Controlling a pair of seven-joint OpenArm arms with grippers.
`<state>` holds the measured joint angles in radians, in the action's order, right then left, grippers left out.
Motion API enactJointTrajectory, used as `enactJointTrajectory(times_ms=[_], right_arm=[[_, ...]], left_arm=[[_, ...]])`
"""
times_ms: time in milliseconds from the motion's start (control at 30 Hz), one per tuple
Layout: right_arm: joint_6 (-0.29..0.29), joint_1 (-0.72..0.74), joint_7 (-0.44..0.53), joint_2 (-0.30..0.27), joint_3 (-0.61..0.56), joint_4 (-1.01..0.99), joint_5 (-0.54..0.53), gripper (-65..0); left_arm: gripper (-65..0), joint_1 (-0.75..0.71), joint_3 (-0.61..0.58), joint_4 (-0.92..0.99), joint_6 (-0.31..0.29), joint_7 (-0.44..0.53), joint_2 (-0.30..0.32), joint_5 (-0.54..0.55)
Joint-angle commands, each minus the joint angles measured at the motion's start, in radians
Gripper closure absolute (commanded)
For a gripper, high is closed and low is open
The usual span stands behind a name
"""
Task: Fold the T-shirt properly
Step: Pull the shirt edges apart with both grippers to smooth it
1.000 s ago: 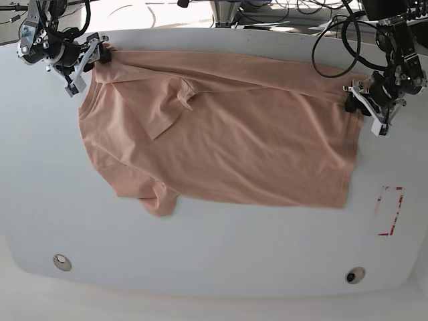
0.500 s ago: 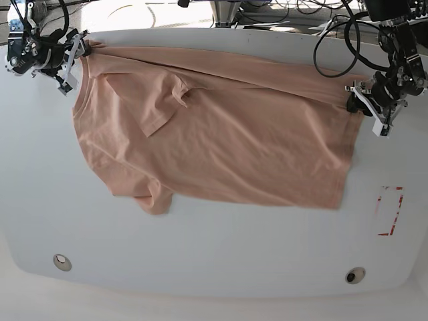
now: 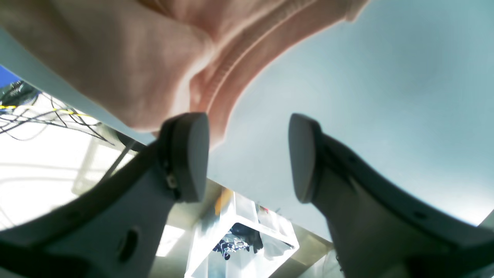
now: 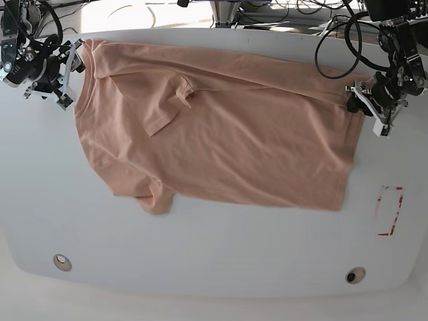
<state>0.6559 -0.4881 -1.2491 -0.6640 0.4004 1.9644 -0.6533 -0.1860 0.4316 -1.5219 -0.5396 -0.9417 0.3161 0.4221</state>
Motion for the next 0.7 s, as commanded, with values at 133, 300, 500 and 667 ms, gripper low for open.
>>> enactJointTrajectory(times_ms=[133, 300, 500, 667], right_arm=[[0.011, 0.049, -0.077, 0.105, 0.064, 0.026, -0.115, -31.9], [0.011, 0.064, -0.077, 0.218, 0.113, 0.026, -0.122, -31.7], [0.011, 0.134, -0.077, 0.319, 0.133, 0.025, -0.121, -31.5], [0.003, 0.161, -0.045, 0.347, 0.125, 0.023, -0.107, -31.5]], left_arm=[[-28.1, -0.005, 0.003, -0.004, 0.006, -0.029, 0.015, -0.022], [-28.1, -0.005, 0.003, -0.004, 0.006, -0.029, 0.015, -0.022], [-28.1, -0.005, 0.003, -0.004, 0.006, -0.029, 0.015, -0.022], [-28.1, -0.005, 0.003, -0.004, 0.006, -0.029, 0.015, -0.022]])
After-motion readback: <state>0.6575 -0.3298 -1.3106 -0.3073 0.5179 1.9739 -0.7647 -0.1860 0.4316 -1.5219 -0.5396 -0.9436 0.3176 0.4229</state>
